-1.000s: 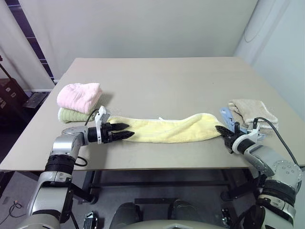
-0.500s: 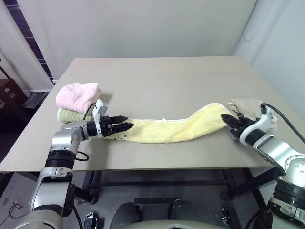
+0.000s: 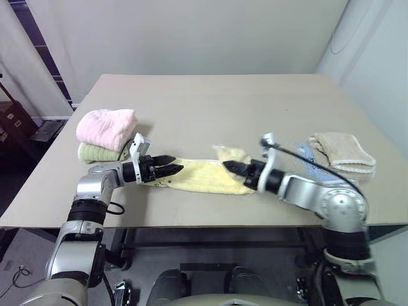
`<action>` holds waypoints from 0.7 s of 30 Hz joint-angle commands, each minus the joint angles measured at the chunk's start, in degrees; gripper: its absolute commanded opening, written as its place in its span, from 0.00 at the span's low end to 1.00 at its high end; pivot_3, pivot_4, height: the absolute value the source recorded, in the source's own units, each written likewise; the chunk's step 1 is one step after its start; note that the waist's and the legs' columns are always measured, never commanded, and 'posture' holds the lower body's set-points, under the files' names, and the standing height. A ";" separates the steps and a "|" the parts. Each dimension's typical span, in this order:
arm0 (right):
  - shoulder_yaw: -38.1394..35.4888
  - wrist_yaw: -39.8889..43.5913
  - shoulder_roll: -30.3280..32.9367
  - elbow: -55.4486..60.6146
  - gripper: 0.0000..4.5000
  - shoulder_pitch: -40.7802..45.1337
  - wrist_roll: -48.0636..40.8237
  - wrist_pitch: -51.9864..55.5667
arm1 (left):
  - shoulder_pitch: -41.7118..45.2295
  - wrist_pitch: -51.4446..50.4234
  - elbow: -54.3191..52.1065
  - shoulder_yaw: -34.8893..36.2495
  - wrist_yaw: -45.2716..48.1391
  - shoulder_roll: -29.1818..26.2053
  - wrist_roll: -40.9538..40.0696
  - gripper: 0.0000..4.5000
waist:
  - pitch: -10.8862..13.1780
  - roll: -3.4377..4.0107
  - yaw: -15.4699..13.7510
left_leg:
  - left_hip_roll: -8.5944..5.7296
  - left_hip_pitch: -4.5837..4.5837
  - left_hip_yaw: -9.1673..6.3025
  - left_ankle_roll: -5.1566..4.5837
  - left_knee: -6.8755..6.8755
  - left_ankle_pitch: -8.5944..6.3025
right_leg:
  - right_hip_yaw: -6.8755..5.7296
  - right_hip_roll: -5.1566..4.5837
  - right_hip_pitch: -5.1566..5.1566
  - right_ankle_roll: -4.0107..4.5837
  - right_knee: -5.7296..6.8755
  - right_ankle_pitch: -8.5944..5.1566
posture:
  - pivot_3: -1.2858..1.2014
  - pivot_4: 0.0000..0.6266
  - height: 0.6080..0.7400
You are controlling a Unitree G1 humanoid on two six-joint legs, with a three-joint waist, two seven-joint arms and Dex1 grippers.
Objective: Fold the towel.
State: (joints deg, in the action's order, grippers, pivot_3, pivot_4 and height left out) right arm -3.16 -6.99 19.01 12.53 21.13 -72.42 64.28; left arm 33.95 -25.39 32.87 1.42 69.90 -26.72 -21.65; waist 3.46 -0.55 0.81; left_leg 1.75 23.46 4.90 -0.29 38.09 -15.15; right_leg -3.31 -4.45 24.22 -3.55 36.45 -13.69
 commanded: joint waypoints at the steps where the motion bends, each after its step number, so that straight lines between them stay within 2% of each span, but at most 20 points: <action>1: 2.59 1.82 -2.51 -2.59 0.01 1.76 5.36 -1.60 | 1.49 0.48 -0.89 0.51 0.38 -0.40 -0.20 0.80 | 0.00 -0.01 0.02 | -0.01 0.07 0.02 -0.04 0.02 -0.02 | 0.01 0.00 0.07 -0.10 -0.01 0.06 | 0.52 0.00 1.00; 5: 3.55 2.07 -5.50 -6.39 0.01 1.89 10.58 -2.46 | 1.33 0.74 -0.93 0.51 0.41 -0.61 -0.12 0.80 | -0.01 -0.01 0.17 | -0.02 0.09 0.10 -0.14 0.02 -0.08 | 0.00 0.00 0.07 -0.16 -0.11 0.09 | 0.52 0.00 1.00; 8: 3.01 3.18 -6.34 -6.77 0.18 1.56 12.17 -1.68 | 1.32 0.47 -1.22 0.62 0.45 -0.81 -0.30 0.80 | -0.01 -0.01 0.15 | -0.01 0.09 0.10 -0.13 0.04 -0.08 | 0.00 0.00 0.07 -0.17 -0.10 0.10 | 0.52 0.00 1.00; 13: 1.77 4.78 -6.31 -4.66 0.58 0.96 13.01 -0.56 | 1.68 -0.09 -1.16 0.71 1.28 -1.07 -0.78 0.80 | -0.01 -0.01 0.25 | 0.00 0.07 0.09 -0.13 0.05 -0.08 | 0.00 0.01 0.07 -0.17 -0.09 0.11 | 0.52 0.00 1.00; 17: -3.14 9.44 -3.89 3.37 0.89 -0.94 6.55 -0.19 | 2.65 -2.62 -2.17 2.07 3.01 -1.29 -3.19 0.80 | -0.01 -0.01 0.03 | -0.01 0.08 0.09 -0.13 0.05 -0.08 | 0.00 0.01 0.07 -0.17 -0.09 0.11 | 0.52 0.00 1.00; 21: -7.18 15.28 2.30 11.83 0.89 -2.99 5.80 -3.02 | 3.64 -5.00 -4.73 2.82 3.43 -0.37 -5.71 0.80 | -0.01 -0.02 -0.05 | -0.02 0.09 0.09 -0.14 0.07 -0.08 | 0.00 -0.01 0.05 -0.18 -0.12 0.11 | 0.52 0.00 1.00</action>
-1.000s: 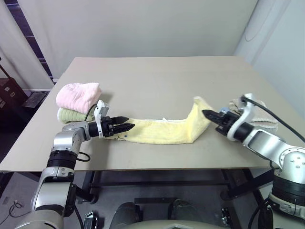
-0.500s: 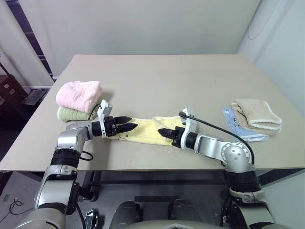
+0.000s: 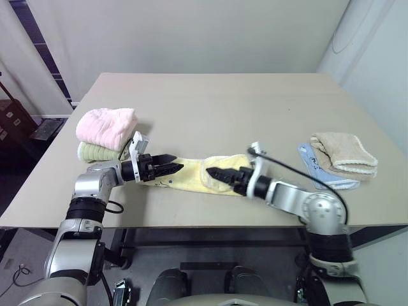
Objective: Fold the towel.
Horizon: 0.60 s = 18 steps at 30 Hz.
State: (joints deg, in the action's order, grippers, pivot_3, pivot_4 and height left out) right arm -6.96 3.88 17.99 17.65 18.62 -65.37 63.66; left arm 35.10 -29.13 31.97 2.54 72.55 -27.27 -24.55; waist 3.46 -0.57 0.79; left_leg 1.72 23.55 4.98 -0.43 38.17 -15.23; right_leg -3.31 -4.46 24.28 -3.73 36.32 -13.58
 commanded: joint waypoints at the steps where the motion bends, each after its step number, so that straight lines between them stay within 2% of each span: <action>1: -3.84 6.03 4.58 7.89 0.89 -0.89 -1.06 -3.26 | 2.76 -1.88 -4.64 1.61 0.92 0.58 -3.33 0.80 | -0.01 -0.01 0.00 | 0.00 -0.01 0.00 0.00 0.02 0.00 | 0.00 0.00 -0.02 0.00 0.00 0.00 | 0.52 0.00 1.00; 2: -4.25 7.95 5.54 8.80 0.89 -1.34 0.02 -5.08 | 3.14 -2.01 -5.50 1.51 0.80 1.33 -3.82 0.80 | -0.01 -0.02 0.01 | 0.00 -0.02 0.00 0.00 0.02 0.00 | 0.00 0.01 -0.02 0.00 0.00 0.00 | 0.52 0.00 1.00; 4: -3.63 11.48 7.46 8.75 0.90 -1.79 5.61 -10.36 | 4.58 -2.52 -5.86 1.49 -0.31 3.36 -4.61 0.72 | -0.01 -0.02 -0.02 | 0.01 -0.07 -0.01 0.00 0.02 0.00 | -0.01 0.02 -0.07 0.00 0.00 0.00 | 0.52 0.00 1.00; 5: -3.07 12.88 8.15 7.46 0.81 -1.94 8.31 -12.49 | 5.28 -2.43 -5.71 1.31 -0.54 4.42 -4.76 0.66 | -0.01 -0.02 -0.02 | 0.01 -0.09 -0.02 0.00 0.02 0.00 | -0.01 0.02 -0.11 0.00 0.00 0.00 | 0.52 0.00 1.00; 7: -0.89 15.89 9.34 3.73 0.69 -2.40 13.79 -16.26 | 6.50 -1.36 -4.69 0.06 -0.62 6.34 -3.89 0.52 | -0.02 -0.03 0.02 | -0.01 -0.11 -0.01 0.00 0.07 0.00 | -0.02 0.03 -0.15 0.01 0.00 0.00 | 0.52 0.00 1.00; 9: 1.59 19.15 9.88 -0.22 0.53 -2.87 19.16 -20.51 | 7.32 1.01 -3.32 -1.93 -0.28 8.29 -2.03 0.35 | -0.02 -0.03 0.12 | -0.03 -0.13 0.01 0.00 0.08 0.00 | -0.01 0.04 -0.18 0.01 -0.01 0.00 | 0.52 0.00 1.00; 13: 4.11 24.99 8.61 -9.03 0.19 -1.23 24.48 -25.79 | 8.85 6.59 1.62 -6.31 -1.31 14.08 2.26 0.00 | -0.02 -0.03 0.03 | -0.16 -0.13 0.00 0.00 0.07 0.00 | 0.00 0.05 -0.19 0.00 -0.02 0.01 | 0.52 0.00 1.00; 15: 4.91 25.97 7.28 -14.82 0.03 0.78 26.59 -26.66 | 9.10 9.23 4.72 -8.36 -1.80 17.05 4.68 0.00 | -0.02 -0.03 -0.01 | -0.18 -0.13 0.00 0.00 0.07 0.00 | 0.00 0.06 -0.19 -0.02 -0.02 0.02 | 0.52 0.00 1.00; 18: 5.99 27.32 5.29 -20.71 0.01 1.87 29.73 -28.60 | 8.17 13.13 8.61 -11.52 -1.74 19.14 8.51 0.00 | -0.02 -0.03 0.12 | -0.19 -0.13 0.01 0.00 0.09 0.01 | 0.01 0.07 -0.19 -0.05 -0.01 0.05 | 0.52 0.00 1.00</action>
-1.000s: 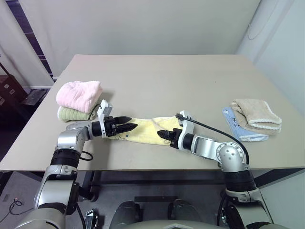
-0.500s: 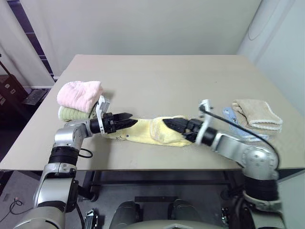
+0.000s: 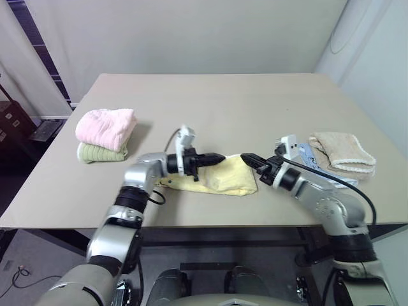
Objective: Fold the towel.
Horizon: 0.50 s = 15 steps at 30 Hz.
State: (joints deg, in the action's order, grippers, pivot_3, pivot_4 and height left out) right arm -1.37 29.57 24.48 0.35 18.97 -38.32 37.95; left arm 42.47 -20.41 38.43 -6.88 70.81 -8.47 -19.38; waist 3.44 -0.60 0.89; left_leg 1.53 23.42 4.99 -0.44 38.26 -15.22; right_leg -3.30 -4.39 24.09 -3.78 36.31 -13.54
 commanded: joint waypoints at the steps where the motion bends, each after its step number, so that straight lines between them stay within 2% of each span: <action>1: 0.90 1.86 -1.88 -5.50 0.01 1.64 3.92 -3.54 | 0.14 6.08 3.34 -3.25 -0.07 0.81 4.71 0.00 | 0.00 0.00 0.07 | 0.01 0.00 -0.01 0.00 0.00 0.00 | 0.00 0.01 0.00 0.00 0.00 0.00 | 0.52 0.00 1.00; 5: 5.05 2.45 -4.01 -13.61 0.01 0.50 11.19 -7.08 | -1.22 12.10 9.94 -5.29 -3.55 2.55 9.52 0.00 | -0.02 0.03 0.06 | 0.05 -0.03 -0.02 0.00 -0.03 0.00 | -0.01 0.06 0.01 0.00 0.02 0.00 | 0.52 0.00 1.00; 9: 7.43 2.83 -4.49 -17.19 0.01 -0.58 16.32 -8.98 | -0.93 13.69 12.93 -3.94 -5.08 3.30 10.03 0.00 | -0.39 -0.11 0.03 | 0.16 -0.23 -0.05 0.00 0.00 0.00 | -0.01 0.02 -0.23 0.01 0.01 0.00 | 0.52 0.00 1.00; 12: 4.83 3.28 -5.07 -16.90 0.01 -0.11 15.58 -9.06 | -0.92 12.69 11.92 -3.12 -3.30 2.85 8.83 0.00 | -0.40 -0.12 0.10 | 0.22 -0.98 -0.07 0.02 -0.02 -0.04 | -0.09 -0.01 -1.00 0.23 -0.17 -0.14 | 0.52 0.00 1.00; 15: 1.48 5.41 -4.54 -11.81 0.01 0.10 12.12 -7.41 | -1.00 6.14 5.90 -0.71 1.67 0.75 4.32 0.00 | -0.38 -0.09 0.17 | 0.23 -0.97 -0.06 0.03 -0.02 -0.04 | -0.08 -0.05 -0.99 0.23 -0.18 -0.13 | 0.52 0.00 1.00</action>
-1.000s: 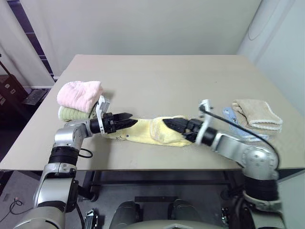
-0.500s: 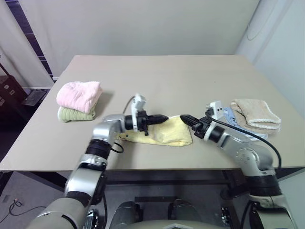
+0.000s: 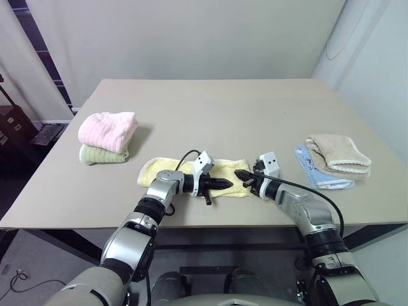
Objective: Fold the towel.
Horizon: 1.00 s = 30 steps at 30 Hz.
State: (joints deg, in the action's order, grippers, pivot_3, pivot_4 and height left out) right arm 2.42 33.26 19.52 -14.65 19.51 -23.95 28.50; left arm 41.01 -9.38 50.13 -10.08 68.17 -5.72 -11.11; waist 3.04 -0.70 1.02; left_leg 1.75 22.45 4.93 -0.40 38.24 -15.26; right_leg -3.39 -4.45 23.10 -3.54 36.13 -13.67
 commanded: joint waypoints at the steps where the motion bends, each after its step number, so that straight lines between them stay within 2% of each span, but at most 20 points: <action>1: -2.84 2.18 0.58 4.63 0.01 -0.52 -2.76 2.55 | 0.16 -7.12 -8.18 3.03 5.56 -2.86 -5.21 0.00 | 0.01 0.02 0.06 | 0.00 0.06 0.00 0.00 0.00 0.00 | 0.01 0.00 0.07 0.06 0.02 0.04 | 0.52 0.00 1.00; 2: -3.24 2.38 0.66 6.03 0.01 -0.66 -3.25 3.21 | -0.26 -9.12 -10.53 3.57 6.13 -3.69 -6.35 0.00 | 0.02 0.03 0.08 | 0.01 0.08 0.00 0.00 -0.01 0.00 | 0.01 0.01 0.11 0.13 0.03 0.08 | 0.52 0.00 1.00; 5: -5.19 2.23 0.37 11.63 0.00 -0.91 -6.23 6.42 | -1.53 -15.85 -18.23 6.40 5.53 -7.62 -9.71 0.21 | 0.04 0.06 0.20 | 0.02 0.29 0.00 -0.01 -0.07 0.01 | 0.04 0.02 0.34 -0.08 0.06 0.19 | 0.52 0.00 1.00; 11: -7.40 1.97 0.67 22.94 0.00 -2.63 -11.80 11.87 | -6.46 -30.13 -32.47 11.17 6.69 -19.76 -16.83 0.68 | 0.04 0.07 0.21 | 0.04 0.83 -0.03 -0.01 -0.08 0.02 | 0.06 0.10 0.93 -0.11 0.20 0.20 | 0.52 0.00 1.00; 14: -6.87 2.21 1.94 26.33 0.00 -3.27 -12.20 13.48 | -8.84 -35.16 -34.99 14.13 7.25 -25.85 -19.89 0.95 | 0.05 0.08 0.13 | 0.04 0.86 0.00 -0.01 -0.06 0.02 | 0.06 0.09 0.97 -0.10 0.21 0.20 | 0.52 0.00 1.00; 15: -6.81 2.24 2.16 26.92 0.00 -3.37 -12.32 13.80 | -9.25 -35.95 -35.22 14.74 7.00 -26.89 -20.49 0.99 | 0.05 0.08 -0.02 | 0.04 0.86 0.00 -0.01 -0.03 0.02 | 0.05 0.08 0.97 -0.09 0.20 0.19 | 0.52 0.00 1.00; 18: -7.56 2.97 2.88 28.90 0.13 -3.47 -14.47 15.69 | -10.70 -40.85 -34.11 18.37 5.86 -31.30 -23.01 1.00 | 0.05 0.08 -0.12 | 0.01 0.87 0.00 0.00 0.04 0.02 | 0.05 0.04 0.93 0.02 0.16 0.13 | 0.52 0.00 1.00; 23: -7.98 3.41 1.87 30.07 0.52 -3.47 -17.56 16.97 | -13.33 -50.86 -30.32 21.46 2.35 -34.74 -25.83 1.00 | 0.05 0.08 -0.02 | 0.01 0.87 0.03 0.00 0.02 0.02 | 0.06 0.01 0.94 0.08 0.15 0.10 | 0.52 0.00 1.00; 26: -8.27 2.69 1.28 29.73 0.52 -2.81 -19.91 19.37 | -16.22 -55.91 -30.81 19.67 2.11 -37.76 -25.66 1.00 | 0.05 0.07 0.13 | 0.01 0.87 0.03 0.00 -0.01 0.02 | 0.06 0.03 0.97 -0.06 0.16 0.17 | 0.52 0.00 1.00; 30: -8.79 1.08 0.91 27.74 0.52 -1.51 -22.02 22.96 | -17.14 -60.55 -29.56 20.73 2.47 -40.40 -26.91 1.00 | 0.07 0.03 0.10 | 0.04 0.90 0.04 0.02 -0.02 0.03 | 0.07 0.03 1.04 -0.01 0.19 0.16 | 0.52 0.00 1.00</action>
State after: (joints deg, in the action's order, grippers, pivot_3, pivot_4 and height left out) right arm -5.03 34.86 20.91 12.80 16.29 -44.17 50.66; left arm 22.85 -68.48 20.58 9.54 70.16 -44.80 -36.47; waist 3.11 -0.67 1.12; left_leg 1.79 23.35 4.97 -0.38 38.22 -15.22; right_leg -3.32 -4.43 24.14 -3.49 36.31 -13.54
